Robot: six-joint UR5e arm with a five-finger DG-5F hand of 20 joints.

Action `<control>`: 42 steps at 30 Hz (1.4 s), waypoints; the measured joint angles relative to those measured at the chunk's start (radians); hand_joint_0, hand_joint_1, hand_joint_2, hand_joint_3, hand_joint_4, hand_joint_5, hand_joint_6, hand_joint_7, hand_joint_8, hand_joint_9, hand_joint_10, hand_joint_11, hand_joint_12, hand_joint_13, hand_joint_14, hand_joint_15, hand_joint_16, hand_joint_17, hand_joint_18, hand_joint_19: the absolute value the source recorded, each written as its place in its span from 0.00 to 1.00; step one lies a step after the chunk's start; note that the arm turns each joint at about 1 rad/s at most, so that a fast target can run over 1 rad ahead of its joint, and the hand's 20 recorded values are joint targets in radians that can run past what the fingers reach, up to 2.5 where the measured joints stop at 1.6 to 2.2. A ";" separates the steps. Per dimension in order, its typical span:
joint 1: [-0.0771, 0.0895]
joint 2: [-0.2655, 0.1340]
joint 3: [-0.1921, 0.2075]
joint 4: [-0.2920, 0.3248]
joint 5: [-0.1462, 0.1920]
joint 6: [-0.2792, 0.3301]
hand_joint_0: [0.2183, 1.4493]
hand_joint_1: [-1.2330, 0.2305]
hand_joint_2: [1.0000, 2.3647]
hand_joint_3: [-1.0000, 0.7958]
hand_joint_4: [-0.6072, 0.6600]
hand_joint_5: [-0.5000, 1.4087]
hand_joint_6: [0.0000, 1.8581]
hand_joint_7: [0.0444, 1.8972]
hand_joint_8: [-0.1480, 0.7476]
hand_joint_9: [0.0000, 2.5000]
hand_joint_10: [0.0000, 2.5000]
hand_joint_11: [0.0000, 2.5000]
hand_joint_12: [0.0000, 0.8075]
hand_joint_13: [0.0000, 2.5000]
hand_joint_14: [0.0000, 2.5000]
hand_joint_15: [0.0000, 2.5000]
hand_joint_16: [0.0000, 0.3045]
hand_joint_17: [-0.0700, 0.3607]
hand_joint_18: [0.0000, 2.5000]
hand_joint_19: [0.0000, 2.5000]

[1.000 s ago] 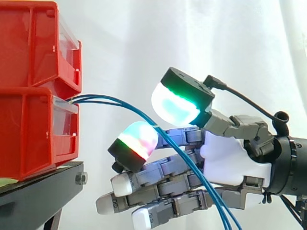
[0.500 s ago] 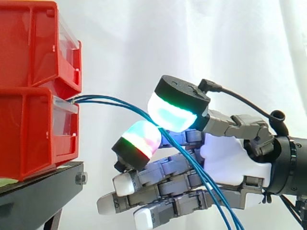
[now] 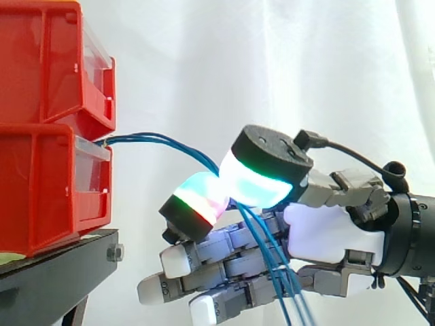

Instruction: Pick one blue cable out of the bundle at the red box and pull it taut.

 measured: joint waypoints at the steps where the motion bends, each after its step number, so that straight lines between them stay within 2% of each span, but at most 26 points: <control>1: 0.000 0.000 0.000 0.000 0.000 0.000 0.46 0.17 0.00 0.28 0.62 0.17 0.49 0.47 0.56 0.26 0.01 0.23 0.49 0.17 0.00 0.07 0.20 0.48 0.25 0.15; 5: 0.000 0.000 0.000 0.000 0.000 0.000 0.35 0.20 0.00 0.28 0.64 0.17 0.48 0.46 0.56 0.26 0.01 0.23 0.49 0.17 0.00 0.07 0.20 0.48 0.25 0.16; 8: 0.000 0.000 0.000 0.000 0.000 0.000 0.27 0.28 0.00 0.28 0.66 0.17 0.48 0.47 0.58 0.27 0.00 0.23 0.51 0.17 0.00 0.08 0.21 0.50 0.25 0.17; 10: 0.000 0.000 0.000 0.000 0.000 0.000 0.24 0.34 0.00 0.28 0.66 0.17 0.47 0.46 0.59 0.27 0.00 0.23 0.52 0.17 0.00 0.08 0.22 0.51 0.25 0.18; 16: 0.000 0.000 0.000 0.000 0.000 0.001 0.26 0.41 0.00 0.28 0.66 0.18 0.47 0.48 0.60 0.28 0.00 0.22 0.52 0.17 0.00 0.08 0.21 0.50 0.24 0.18; 18: 0.000 0.000 0.000 0.000 0.000 0.001 0.28 0.41 0.00 0.28 0.65 0.18 0.47 0.49 0.59 0.28 0.01 0.23 0.51 0.17 0.00 0.08 0.21 0.49 0.24 0.18; 21: 0.000 0.000 0.000 0.000 0.000 0.002 0.32 0.36 0.01 0.34 0.65 0.18 0.47 0.51 0.59 0.29 0.01 0.23 0.50 0.18 0.00 0.08 0.20 0.49 0.24 0.18; 29: 0.000 0.000 0.000 0.000 0.000 0.002 0.34 0.29 0.01 0.42 0.61 0.18 0.48 0.51 0.59 0.29 0.01 0.24 0.50 0.18 0.00 0.08 0.20 0.49 0.26 0.18; 38: -0.001 0.000 0.000 0.000 0.000 0.003 0.42 0.18 0.01 0.37 0.55 0.17 0.48 0.49 0.56 0.28 0.01 0.24 0.49 0.18 0.00 0.08 0.20 0.48 0.26 0.16; 42: -0.002 0.000 0.000 0.000 0.000 0.003 0.46 0.16 0.01 0.35 0.58 0.17 0.49 0.50 0.56 0.27 0.01 0.23 0.49 0.17 0.00 0.07 0.20 0.48 0.25 0.16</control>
